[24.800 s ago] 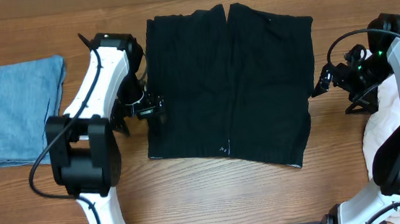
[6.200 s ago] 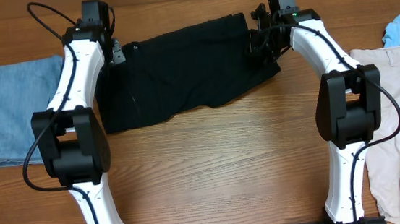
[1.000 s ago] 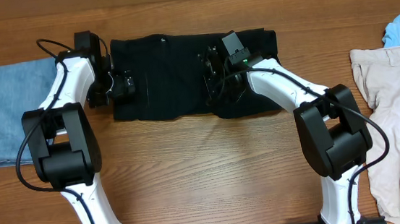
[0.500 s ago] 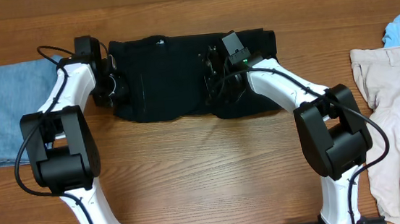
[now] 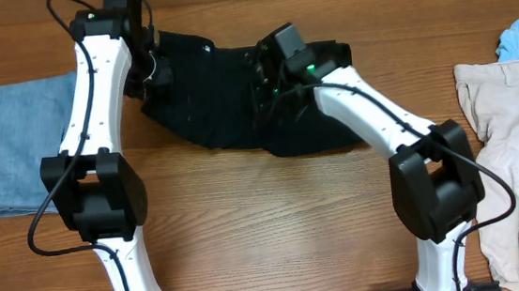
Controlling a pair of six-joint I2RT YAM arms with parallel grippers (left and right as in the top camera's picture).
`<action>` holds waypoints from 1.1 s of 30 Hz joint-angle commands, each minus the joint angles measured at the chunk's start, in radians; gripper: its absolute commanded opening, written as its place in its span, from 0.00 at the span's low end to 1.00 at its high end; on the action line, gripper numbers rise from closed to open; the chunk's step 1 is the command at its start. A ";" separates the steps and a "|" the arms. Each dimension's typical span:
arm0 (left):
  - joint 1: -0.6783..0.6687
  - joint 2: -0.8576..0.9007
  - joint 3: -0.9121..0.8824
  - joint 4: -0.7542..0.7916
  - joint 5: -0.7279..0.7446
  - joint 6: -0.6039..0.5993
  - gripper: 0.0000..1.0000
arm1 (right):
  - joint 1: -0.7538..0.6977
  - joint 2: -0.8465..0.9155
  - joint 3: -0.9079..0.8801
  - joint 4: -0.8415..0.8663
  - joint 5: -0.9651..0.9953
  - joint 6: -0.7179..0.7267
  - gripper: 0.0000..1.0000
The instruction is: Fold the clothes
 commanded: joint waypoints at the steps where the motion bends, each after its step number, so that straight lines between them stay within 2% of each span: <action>1: -0.023 -0.004 0.152 -0.082 -0.044 0.015 0.04 | 0.052 0.054 -0.008 0.021 -0.011 0.005 0.04; 7: -0.023 -0.004 0.384 -0.233 -0.047 0.023 0.04 | 0.160 0.125 -0.009 0.040 0.142 0.005 0.04; 11: -0.030 -0.004 0.410 -0.265 -0.048 0.023 0.04 | 0.195 0.147 -0.006 0.055 0.142 0.034 0.04; 16: -0.063 -0.004 0.407 -0.280 -0.115 0.026 0.04 | 0.038 0.032 0.032 -0.068 0.132 0.034 0.04; 18: -0.079 -0.004 0.385 -0.283 -0.122 0.021 0.04 | -0.038 0.027 0.032 -0.073 0.010 0.021 0.04; 20: -0.105 -0.004 0.349 -0.292 -0.216 -0.063 0.04 | -0.074 0.027 0.031 -0.055 -0.067 0.004 0.04; 22: -0.121 -0.004 0.332 -0.297 -0.222 -0.080 0.04 | -0.073 0.030 0.028 -0.020 -0.069 0.008 0.04; 29: -0.175 -0.004 0.322 -0.336 -0.280 -0.106 0.04 | 0.040 0.037 -0.093 0.123 -0.065 0.064 0.04; 33: -0.175 -0.004 0.322 -0.352 -0.275 -0.107 0.04 | 0.157 0.084 -0.172 0.200 -0.026 0.122 0.04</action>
